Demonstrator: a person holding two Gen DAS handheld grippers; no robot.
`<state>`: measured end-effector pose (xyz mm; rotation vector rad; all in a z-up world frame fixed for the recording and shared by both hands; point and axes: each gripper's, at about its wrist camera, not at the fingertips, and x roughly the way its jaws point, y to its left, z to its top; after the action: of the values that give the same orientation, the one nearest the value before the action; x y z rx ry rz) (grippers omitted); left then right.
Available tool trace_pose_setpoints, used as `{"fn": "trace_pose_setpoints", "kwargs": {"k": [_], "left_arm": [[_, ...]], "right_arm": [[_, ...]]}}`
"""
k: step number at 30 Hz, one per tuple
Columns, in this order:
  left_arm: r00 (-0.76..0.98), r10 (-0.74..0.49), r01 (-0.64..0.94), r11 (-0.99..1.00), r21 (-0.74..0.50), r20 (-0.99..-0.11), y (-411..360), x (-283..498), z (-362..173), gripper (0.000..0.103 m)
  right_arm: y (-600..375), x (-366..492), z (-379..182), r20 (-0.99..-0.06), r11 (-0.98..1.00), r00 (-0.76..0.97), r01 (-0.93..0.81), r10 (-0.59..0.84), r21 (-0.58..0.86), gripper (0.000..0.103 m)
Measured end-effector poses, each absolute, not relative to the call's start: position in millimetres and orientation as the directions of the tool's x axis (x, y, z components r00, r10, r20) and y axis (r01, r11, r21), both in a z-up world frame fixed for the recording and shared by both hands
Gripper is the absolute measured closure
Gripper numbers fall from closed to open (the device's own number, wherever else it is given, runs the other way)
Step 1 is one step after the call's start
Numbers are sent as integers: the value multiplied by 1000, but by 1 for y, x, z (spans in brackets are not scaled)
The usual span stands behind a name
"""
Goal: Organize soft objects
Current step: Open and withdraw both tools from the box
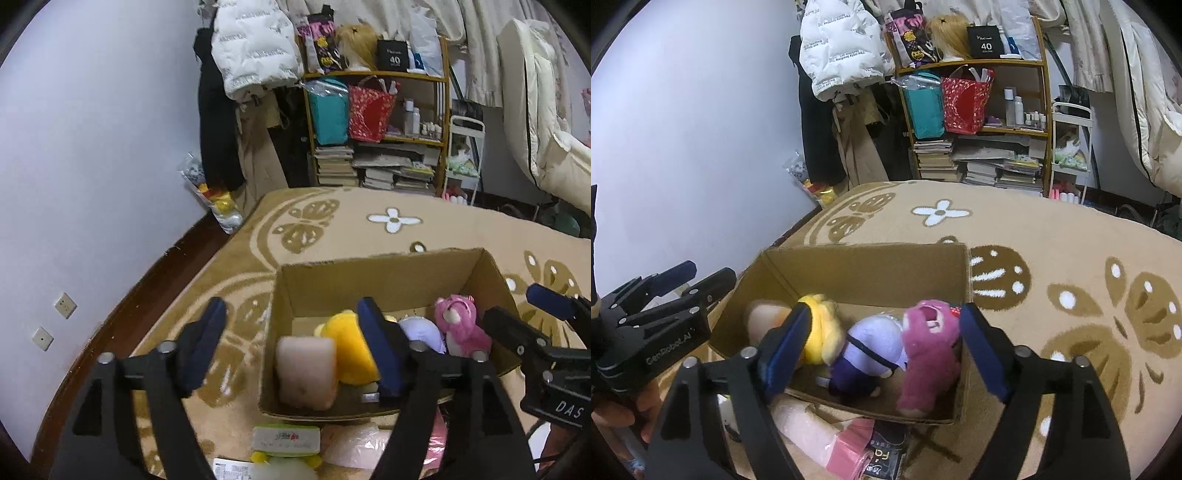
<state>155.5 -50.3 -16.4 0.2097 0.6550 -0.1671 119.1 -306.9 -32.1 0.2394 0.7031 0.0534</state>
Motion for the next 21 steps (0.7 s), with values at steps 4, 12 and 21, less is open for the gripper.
{"fn": "trace_pose_setpoints", "kwargs": {"k": [4, 12, 21], "left_arm": [[806, -25, 176, 964, 200, -591, -47, 149, -12, 3], [809, 0, 175, 955, 241, -588, -39, 136, -7, 1], [775, -10, 172, 965, 195, -632, -24, 120, -8, 1]], "right_arm": [[-303, 112, -29, -632, 974, 764, 23, 128, 225, 7], [-295, 98, -29, -639, 979, 760, 18, 117, 202, 0], [-282, 79, -30, -649, 984, 753, 4, 113, 176, 0]]}}
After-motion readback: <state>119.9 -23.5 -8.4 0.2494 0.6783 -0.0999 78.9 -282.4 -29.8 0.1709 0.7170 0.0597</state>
